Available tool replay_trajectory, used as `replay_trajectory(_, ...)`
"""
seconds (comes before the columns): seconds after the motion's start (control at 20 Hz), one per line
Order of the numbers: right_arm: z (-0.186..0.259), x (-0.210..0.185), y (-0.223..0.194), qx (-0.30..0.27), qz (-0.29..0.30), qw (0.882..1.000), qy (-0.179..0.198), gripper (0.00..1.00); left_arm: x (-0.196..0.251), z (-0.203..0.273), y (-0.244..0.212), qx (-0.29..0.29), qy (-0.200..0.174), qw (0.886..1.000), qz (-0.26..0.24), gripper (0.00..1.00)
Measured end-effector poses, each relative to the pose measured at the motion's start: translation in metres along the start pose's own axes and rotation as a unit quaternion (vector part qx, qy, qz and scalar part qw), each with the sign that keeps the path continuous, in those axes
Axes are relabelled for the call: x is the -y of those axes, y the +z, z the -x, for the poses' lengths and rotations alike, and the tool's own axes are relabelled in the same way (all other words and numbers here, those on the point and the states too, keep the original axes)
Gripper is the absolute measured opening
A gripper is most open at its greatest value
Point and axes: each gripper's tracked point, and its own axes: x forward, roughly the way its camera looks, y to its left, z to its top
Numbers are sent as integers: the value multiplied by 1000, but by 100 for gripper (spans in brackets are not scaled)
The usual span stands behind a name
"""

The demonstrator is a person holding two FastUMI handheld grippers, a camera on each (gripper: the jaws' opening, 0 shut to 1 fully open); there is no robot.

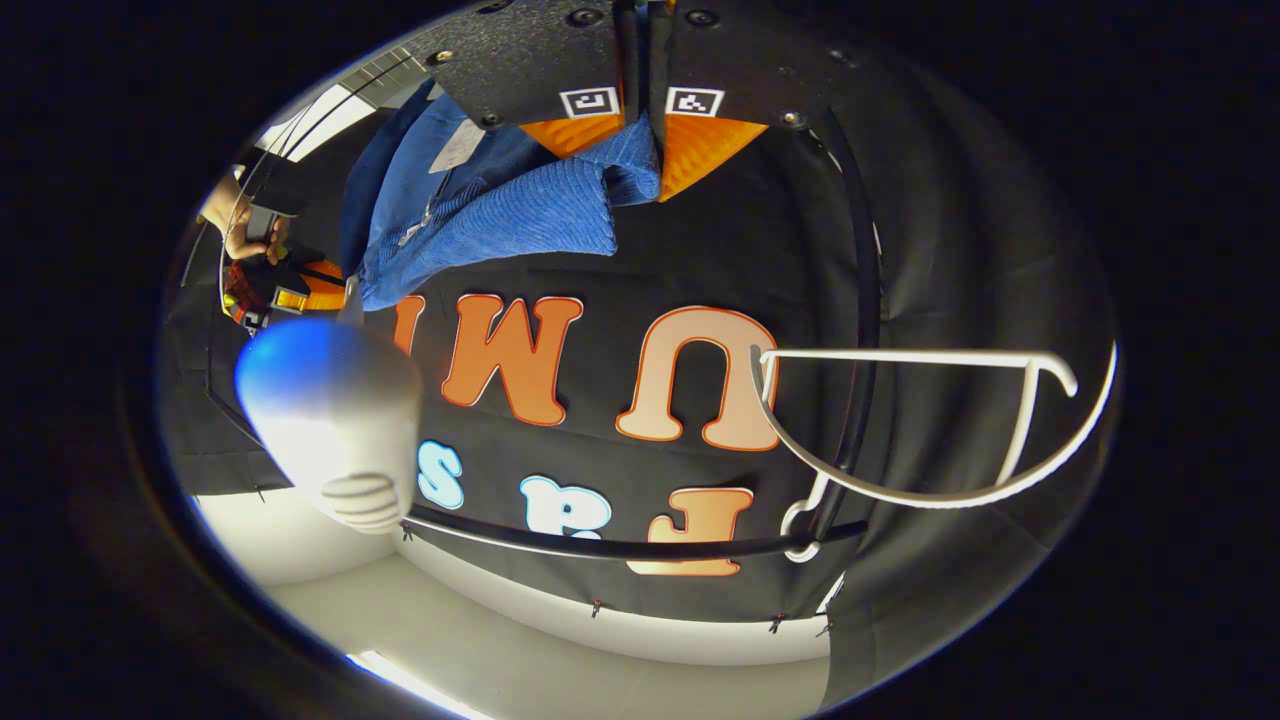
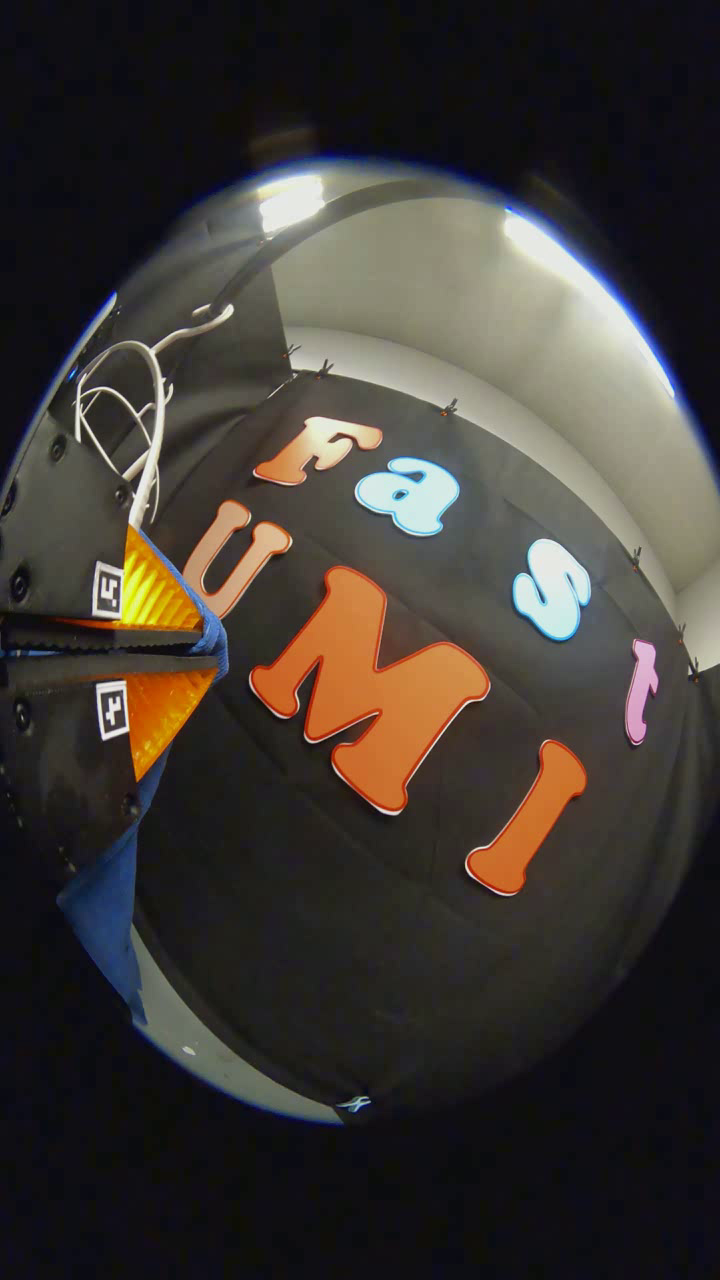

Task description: Grasp the clothes on the hanger with both hands and then place them into the laundry hamper below.

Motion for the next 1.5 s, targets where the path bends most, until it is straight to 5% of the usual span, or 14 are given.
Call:
replay_trajectory(0.5, 55, 49, -43, -48, 69, 994, -75, 9, 20, 18, -36, -28, 18, 999, 8, 6)
replay_trajectory(1.5, 115, 95, -148, -164, 121, 970, -134, 9, 142, -17, -117, -121, -43, 991, 48, 4)
